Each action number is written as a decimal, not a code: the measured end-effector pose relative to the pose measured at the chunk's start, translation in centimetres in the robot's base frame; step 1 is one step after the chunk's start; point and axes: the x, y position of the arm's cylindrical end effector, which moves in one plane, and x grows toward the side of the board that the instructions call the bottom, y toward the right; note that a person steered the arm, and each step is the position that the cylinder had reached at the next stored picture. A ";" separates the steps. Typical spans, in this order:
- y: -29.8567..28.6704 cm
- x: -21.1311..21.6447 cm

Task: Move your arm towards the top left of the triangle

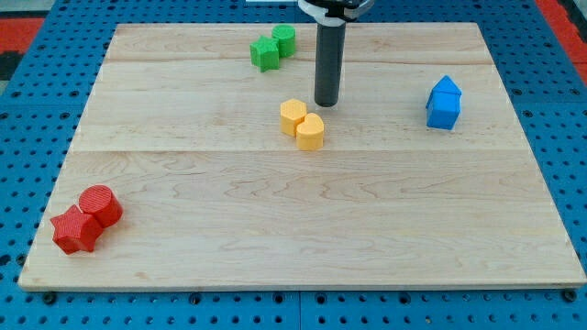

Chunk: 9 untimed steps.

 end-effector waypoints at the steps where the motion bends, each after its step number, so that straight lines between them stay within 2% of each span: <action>1: 0.0 0.0; 5: -0.2 0.5; 8: -0.6 -1.3; 9: 1.2 -2.9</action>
